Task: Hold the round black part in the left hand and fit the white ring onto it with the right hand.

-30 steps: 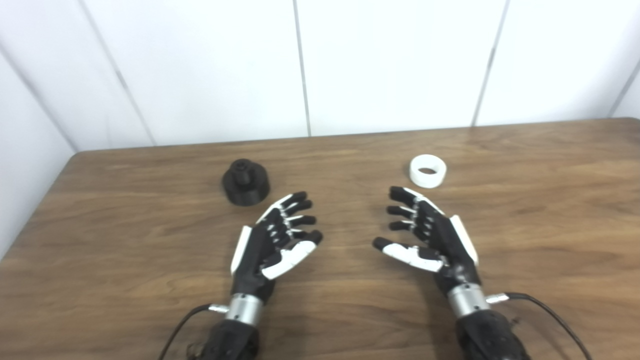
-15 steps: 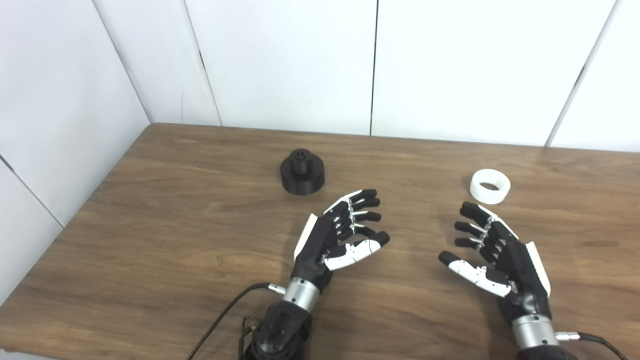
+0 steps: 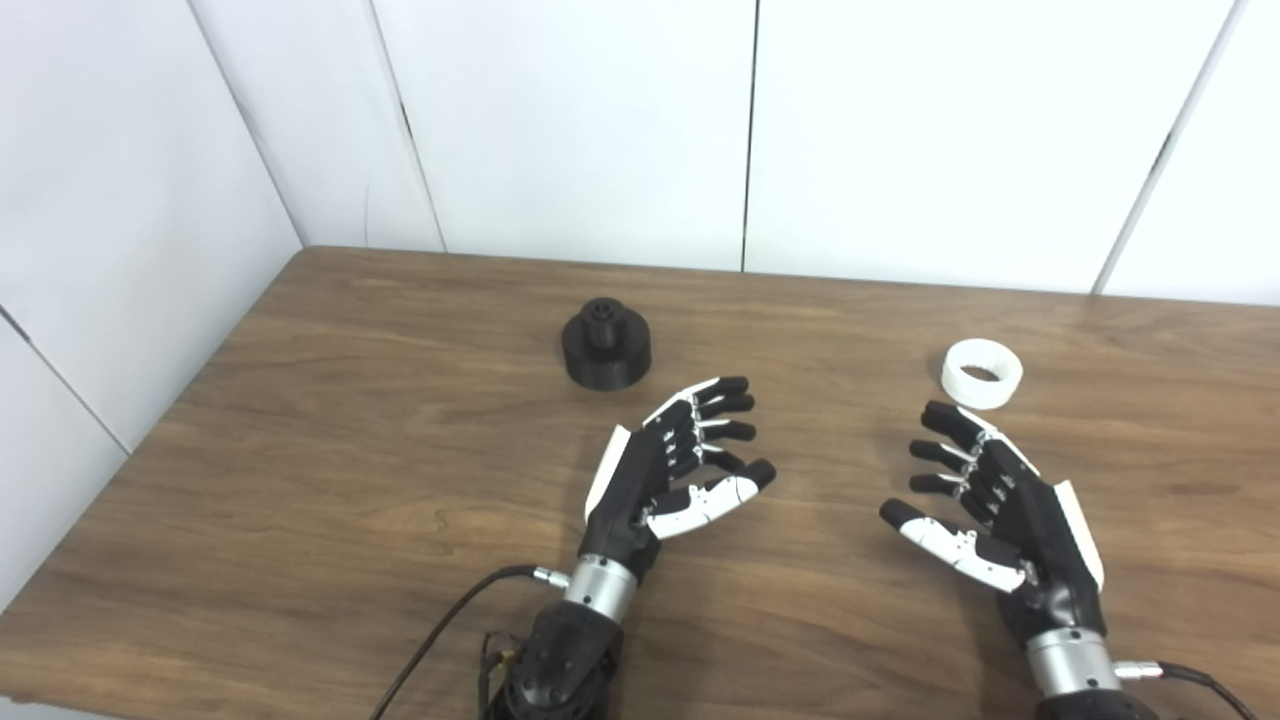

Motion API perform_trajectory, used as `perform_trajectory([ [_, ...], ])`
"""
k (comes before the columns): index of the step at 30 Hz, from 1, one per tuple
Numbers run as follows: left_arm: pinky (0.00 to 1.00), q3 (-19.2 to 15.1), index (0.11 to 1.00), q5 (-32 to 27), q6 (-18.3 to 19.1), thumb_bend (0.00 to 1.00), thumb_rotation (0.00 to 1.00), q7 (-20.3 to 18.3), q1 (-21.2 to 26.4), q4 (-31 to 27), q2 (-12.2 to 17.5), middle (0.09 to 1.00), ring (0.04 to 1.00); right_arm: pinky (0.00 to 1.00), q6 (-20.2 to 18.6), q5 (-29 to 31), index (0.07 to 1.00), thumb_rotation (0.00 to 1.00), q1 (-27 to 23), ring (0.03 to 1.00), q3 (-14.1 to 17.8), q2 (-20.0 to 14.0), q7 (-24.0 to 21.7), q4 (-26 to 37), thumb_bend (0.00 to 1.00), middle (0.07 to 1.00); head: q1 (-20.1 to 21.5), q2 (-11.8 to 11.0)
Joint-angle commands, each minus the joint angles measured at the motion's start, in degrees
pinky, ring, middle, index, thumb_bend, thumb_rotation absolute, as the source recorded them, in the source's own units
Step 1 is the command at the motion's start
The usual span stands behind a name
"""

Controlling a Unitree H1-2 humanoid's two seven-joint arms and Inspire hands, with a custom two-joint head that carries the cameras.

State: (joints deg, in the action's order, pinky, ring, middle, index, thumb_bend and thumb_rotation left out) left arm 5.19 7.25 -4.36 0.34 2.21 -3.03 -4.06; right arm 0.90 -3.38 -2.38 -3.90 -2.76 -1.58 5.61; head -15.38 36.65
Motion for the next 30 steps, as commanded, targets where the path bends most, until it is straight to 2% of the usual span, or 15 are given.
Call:
perform_trajectory([
  [1, 0.6, -0.5, 0.748, 2.3, 2.7, 0.68, 0.19, 1.3, 1.4, -4.6, 0.0, 0.778, 0.729, 0.64, 2.7, 0.5, 0.796, 0.15, -1.2, 0.764, 0.3, -0.1, -0.3, -0.2, 0.71, 0.83, 0.0, 0.0],
  [6, 0.61, -1.1, 0.74, 8.6, 9.5, 0.67, 0.2, 2.9, 1.8, -10.2, 1.2, 0.771, 0.731, 0.64, 2.9, 0.7, 0.797, 0.14, -1.3, 0.769, 0.3, -0.1, -0.4, -0.6, 0.71, 0.832, -0.1, -0.2],
  [9, 0.6, -1.0, 0.735, 13.1, 11.5, 0.67, 0.22, 3.5, 2.3, -12.3, 2.6, 0.773, 0.729, 0.64, 2.9, 0.5, 0.798, 0.15, -1.4, 0.767, 0.3, -0.1, -0.3, -0.8, 0.72, 0.832, -0.2, -0.2],
  [15, 0.63, -1.3, 0.737, 17.4, 14.7, 0.69, 0.23, 3.2, 3.0, -15.2, 4.6, 0.768, 0.737, 0.65, 2.9, 0.9, 0.8, 0.15, -1.7, 0.767, 0.4, 0.1, -0.3, -1.0, 0.72, 0.832, -0.2, -0.3],
  [20, 0.59, -1.1, 0.726, 23.0, 16.3, 0.72, 0.22, 3.8, 3.7, -16.3, 6.5, 0.761, 0.723, 0.64, 2.9, 0.4, 0.798, 0.15, -1.7, 0.762, 0.3, 0.0, 0.0, -1.0, 0.72, 0.83, -0.3, -0.4],
  [23, 0.61, -1.2, 0.731, 25.9, 16.7, 0.7, 0.23, 3.9, 4.0, -16.4, 7.6, 0.766, 0.75, 0.64, 2.7, -0.1, 0.798, 0.17, -1.7, 0.761, 0.3, -0.1, 0.1, -0.7, 0.72, 0.827, -0.3, -0.4],
  [30, 0.66, -2.8, 0.731, 28.1, 16.1, 0.67, 0.23, 5.1, 5.2, -14.1, 9.6, 0.787, 0.777, 0.63, 2.6, 0.2, 0.793, 0.17, -1.9, 0.757, 0.6, -0.3, 0.0, -0.8, 0.72, 0.82, -0.3, -0.5],
])
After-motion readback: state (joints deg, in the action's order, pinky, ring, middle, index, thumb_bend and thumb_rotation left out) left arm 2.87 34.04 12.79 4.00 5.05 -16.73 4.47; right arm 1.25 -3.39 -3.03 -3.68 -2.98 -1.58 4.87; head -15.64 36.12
